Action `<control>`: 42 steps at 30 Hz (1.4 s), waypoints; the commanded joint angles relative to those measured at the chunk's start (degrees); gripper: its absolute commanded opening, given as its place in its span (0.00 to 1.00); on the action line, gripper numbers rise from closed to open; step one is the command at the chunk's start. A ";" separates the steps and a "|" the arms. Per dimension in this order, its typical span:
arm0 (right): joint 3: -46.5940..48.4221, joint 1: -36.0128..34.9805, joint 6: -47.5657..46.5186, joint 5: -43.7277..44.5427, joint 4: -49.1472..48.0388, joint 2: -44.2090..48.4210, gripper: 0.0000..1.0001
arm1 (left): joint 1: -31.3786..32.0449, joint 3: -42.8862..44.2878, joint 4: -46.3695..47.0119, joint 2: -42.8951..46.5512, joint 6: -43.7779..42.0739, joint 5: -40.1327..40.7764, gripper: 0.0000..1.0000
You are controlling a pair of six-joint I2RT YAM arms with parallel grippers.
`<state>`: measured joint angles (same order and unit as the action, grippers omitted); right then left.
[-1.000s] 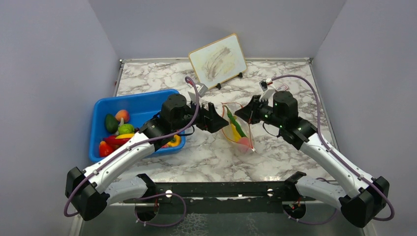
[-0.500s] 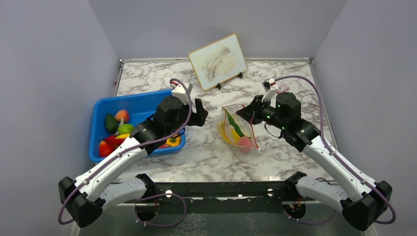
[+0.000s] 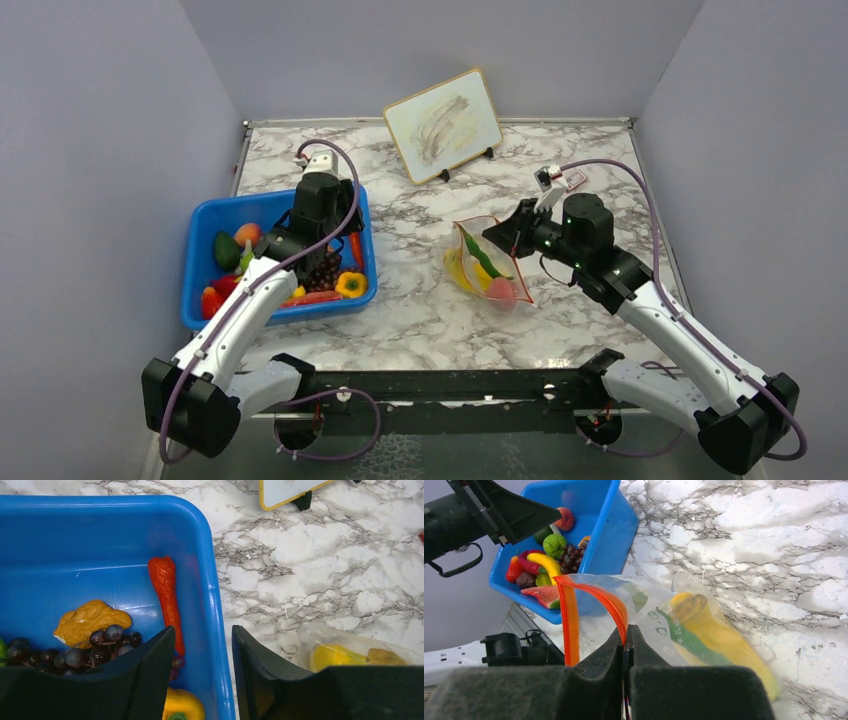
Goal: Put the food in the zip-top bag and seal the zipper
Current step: Pick up the fake vegetable from the bin.
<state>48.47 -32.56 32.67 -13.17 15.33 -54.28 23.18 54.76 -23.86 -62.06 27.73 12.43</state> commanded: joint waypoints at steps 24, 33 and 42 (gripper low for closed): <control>0.03 -0.14 -1.59 0.63 -2.33 0.98 0.01 | -17.78 -6.00 14.33 -20.97 -1.20 -24.75 0.41; -0.72 -0.14 -1.27 0.60 -2.54 1.42 0.01 | -18.12 -4.16 16.24 -26.18 -1.37 -26.58 0.46; -1.32 -0.13 -0.76 0.03 -3.23 1.40 0.01 | -18.49 -2.90 14.76 -29.20 -2.39 -26.20 0.36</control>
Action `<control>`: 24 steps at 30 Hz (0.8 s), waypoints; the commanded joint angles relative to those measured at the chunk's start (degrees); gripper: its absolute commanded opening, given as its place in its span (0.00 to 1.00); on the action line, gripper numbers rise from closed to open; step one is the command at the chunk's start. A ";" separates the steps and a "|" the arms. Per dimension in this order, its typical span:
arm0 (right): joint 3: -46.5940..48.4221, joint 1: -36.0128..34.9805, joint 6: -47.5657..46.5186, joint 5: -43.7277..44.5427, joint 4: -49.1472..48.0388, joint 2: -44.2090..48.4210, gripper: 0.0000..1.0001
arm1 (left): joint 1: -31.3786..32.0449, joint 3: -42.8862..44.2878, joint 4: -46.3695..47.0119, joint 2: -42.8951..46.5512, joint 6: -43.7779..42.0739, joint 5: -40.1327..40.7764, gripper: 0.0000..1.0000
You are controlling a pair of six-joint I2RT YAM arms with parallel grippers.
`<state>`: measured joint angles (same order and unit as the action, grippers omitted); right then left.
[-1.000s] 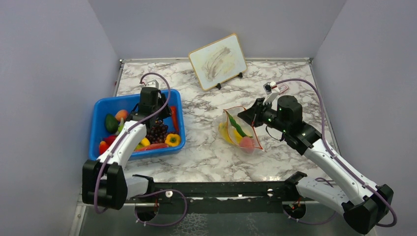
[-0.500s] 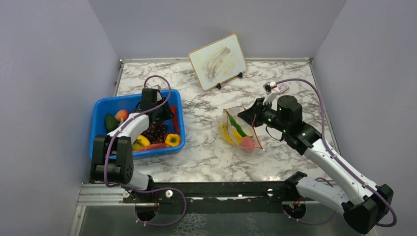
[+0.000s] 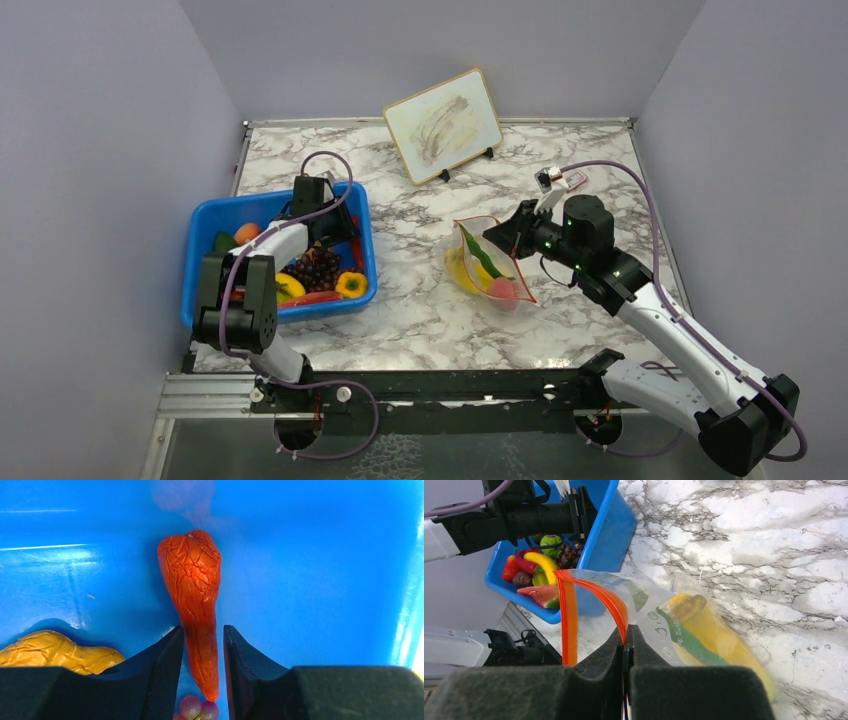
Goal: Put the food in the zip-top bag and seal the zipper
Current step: Pick up the fake vegetable from the bin.
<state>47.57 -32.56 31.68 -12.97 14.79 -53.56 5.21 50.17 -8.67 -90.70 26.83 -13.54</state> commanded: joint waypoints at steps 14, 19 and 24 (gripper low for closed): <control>-0.42 -0.14 0.56 -0.03 -1.89 2.27 0.01 | -0.72 3.43 -4.15 -2.20 -3.18 1.31 0.34; -0.63 -0.14 0.96 -0.15 -1.79 2.54 0.01 | -0.72 3.72 -4.39 -2.74 -2.61 2.20 0.40; -0.55 -0.14 1.19 -0.50 -1.74 2.77 0.01 | -0.71 3.99 -4.56 -2.74 -2.52 1.83 0.23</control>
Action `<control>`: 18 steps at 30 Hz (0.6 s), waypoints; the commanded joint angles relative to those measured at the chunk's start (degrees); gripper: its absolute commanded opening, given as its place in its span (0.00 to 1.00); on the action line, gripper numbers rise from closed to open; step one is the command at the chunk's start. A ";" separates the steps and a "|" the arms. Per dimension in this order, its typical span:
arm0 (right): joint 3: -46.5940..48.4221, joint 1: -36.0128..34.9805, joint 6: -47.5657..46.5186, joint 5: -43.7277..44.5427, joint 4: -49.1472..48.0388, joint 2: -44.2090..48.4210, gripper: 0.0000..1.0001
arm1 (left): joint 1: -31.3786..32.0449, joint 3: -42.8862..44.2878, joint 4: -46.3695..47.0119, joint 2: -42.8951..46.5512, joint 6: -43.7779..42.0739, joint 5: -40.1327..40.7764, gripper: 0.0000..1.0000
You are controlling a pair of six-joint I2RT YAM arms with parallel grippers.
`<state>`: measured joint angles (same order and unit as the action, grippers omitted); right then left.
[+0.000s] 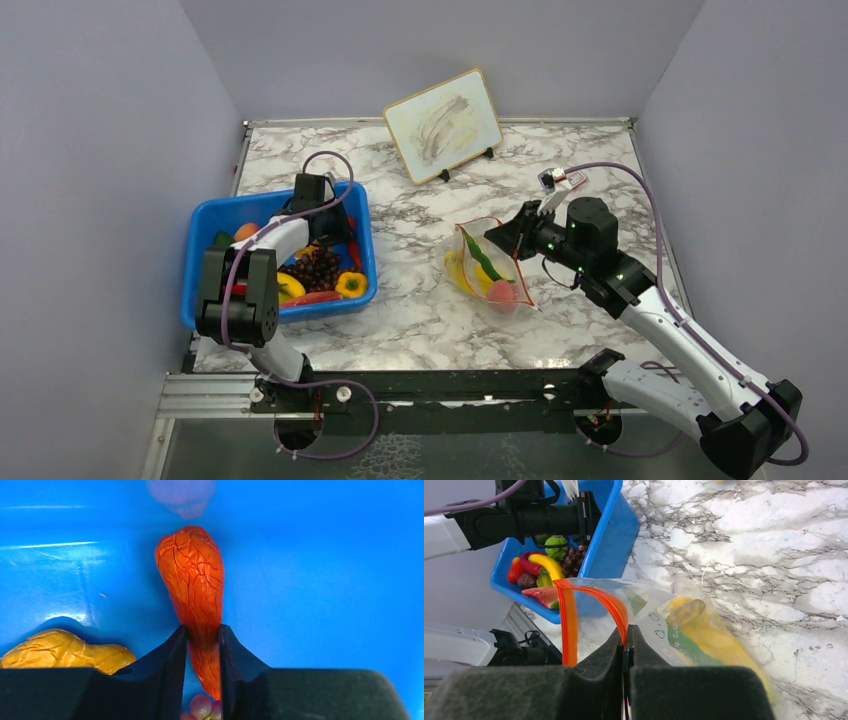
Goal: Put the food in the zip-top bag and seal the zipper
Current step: Pick up the fake vegetable from the bin.
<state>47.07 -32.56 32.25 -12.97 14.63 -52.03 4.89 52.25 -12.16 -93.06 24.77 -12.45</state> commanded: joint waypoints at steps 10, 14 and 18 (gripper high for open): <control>-0.24 -0.14 0.95 1.16 -0.45 1.72 0.01 | -0.36 -2.29 0.10 9.16 1.13 1.91 0.15; -0.72 -0.14 1.29 0.50 -0.67 1.83 0.01 | -0.40 -3.70 -0.01 13.95 1.44 2.22 0.15; -1.80 -0.14 2.39 0.63 -1.51 2.08 0.01 | -0.40 -4.99 -0.84 19.96 1.36 2.36 0.15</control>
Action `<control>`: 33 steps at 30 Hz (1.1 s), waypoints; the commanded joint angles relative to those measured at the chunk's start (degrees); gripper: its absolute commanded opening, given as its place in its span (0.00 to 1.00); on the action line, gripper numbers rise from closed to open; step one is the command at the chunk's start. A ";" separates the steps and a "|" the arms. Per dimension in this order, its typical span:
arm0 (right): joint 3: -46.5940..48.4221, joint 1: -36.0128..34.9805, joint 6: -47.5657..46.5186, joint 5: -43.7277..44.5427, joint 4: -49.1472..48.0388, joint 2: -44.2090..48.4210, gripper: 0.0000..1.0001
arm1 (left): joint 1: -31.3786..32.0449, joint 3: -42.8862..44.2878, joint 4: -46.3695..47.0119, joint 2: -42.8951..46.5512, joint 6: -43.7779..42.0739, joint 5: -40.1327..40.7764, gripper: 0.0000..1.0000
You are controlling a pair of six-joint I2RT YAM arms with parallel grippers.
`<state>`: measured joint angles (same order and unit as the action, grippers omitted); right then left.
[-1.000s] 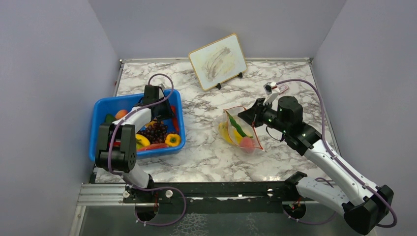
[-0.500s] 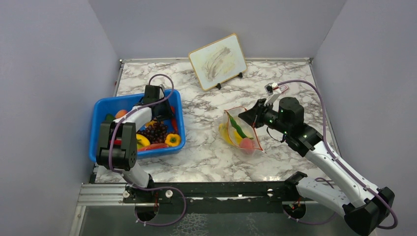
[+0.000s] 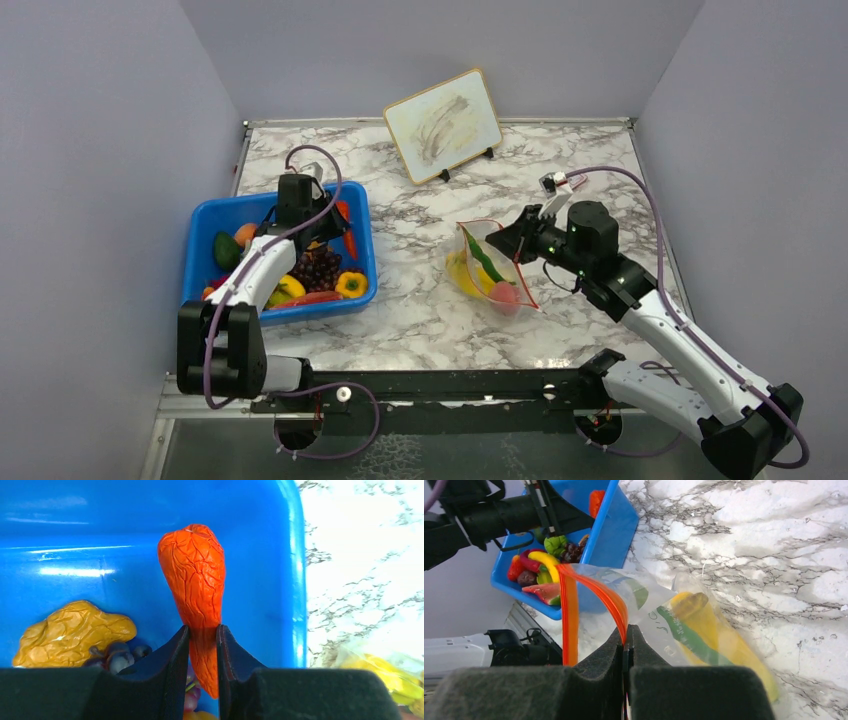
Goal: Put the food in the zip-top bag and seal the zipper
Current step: Pick up the fake vegetable from the bin, then place the fake vegetable in the zipper food storage bag.
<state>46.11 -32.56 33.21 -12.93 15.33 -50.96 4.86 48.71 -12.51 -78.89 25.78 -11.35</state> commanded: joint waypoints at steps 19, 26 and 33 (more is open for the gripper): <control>3.60 -0.14 5.28 -4.83 -2.79 -4.60 0.01 | 4.39 -0.62 3.27 27.27 7.52 -13.90 0.13; 3.99 -0.10 5.55 -6.06 -2.68 -4.45 0.01 | 15.38 0.01 10.20 28.47 10.59 -12.85 0.13; 3.70 -0.12 5.59 -5.62 -2.73 -3.77 0.01 | 25.73 2.01 17.57 25.92 16.54 -9.88 0.13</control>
<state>47.72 -32.56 38.35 -17.41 14.50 -55.51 26.15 47.51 -2.22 -51.90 38.02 -22.87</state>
